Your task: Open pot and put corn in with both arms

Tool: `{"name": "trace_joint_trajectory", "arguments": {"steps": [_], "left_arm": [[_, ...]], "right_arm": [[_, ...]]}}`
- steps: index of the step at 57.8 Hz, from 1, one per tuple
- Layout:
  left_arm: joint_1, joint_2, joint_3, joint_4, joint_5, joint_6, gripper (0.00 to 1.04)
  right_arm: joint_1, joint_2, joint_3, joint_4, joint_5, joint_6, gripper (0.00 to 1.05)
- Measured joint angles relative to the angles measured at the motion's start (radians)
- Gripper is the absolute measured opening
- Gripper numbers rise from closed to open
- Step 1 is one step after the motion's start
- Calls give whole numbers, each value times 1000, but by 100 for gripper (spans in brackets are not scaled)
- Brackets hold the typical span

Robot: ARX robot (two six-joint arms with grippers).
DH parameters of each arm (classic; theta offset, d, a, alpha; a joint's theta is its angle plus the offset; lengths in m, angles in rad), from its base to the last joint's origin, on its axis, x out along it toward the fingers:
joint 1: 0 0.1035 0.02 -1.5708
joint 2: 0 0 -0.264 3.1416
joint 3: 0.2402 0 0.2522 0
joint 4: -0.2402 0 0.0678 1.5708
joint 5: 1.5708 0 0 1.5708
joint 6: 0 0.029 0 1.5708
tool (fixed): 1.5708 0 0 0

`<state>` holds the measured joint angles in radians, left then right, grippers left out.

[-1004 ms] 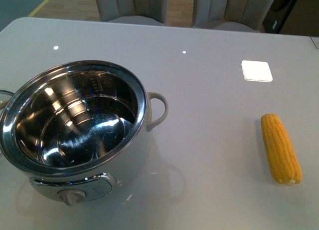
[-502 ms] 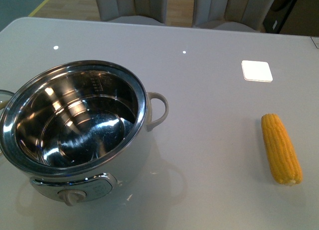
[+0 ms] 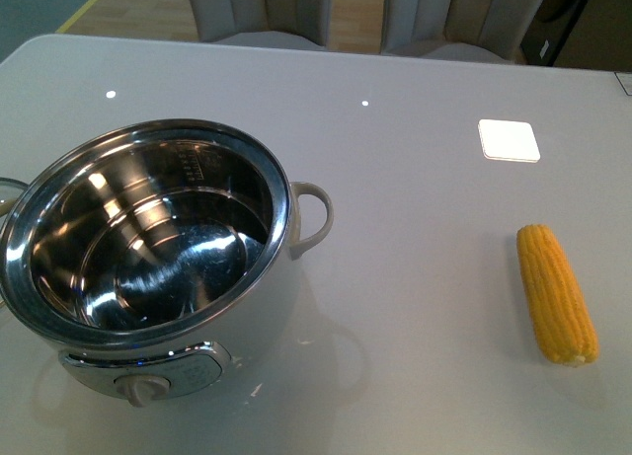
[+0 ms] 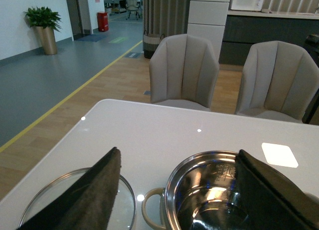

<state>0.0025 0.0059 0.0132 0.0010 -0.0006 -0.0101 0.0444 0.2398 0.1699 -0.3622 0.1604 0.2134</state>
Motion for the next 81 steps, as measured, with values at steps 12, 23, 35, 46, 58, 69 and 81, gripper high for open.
{"name": "trace_joint_trajectory", "arguments": {"steps": [12,23,35,46,58,69,81], "left_arm": [[0,-1,0,0,0,2,98],[0,-1,0,0,0,2,98],[0,-1,0,0,0,2,98],[0,-1,0,0,0,2,98],[0,-1,0,0,0,2,98],[0,-1,0,0,0,2,98],[0,-1,0,0,0,2,98]], "right_arm": [[-37,259,47,-77,-40,200,96],[-55,547,85,167,-95,159,96],[-50,1054,206,534,-120,12,96],[-45,1431,311,729,-126,-116,96],[-45,1723,434,743,-151,-173,96],[-32,1831,532,706,-174,-191,96],[0,1911,612,679,-148,-204,96]]}}
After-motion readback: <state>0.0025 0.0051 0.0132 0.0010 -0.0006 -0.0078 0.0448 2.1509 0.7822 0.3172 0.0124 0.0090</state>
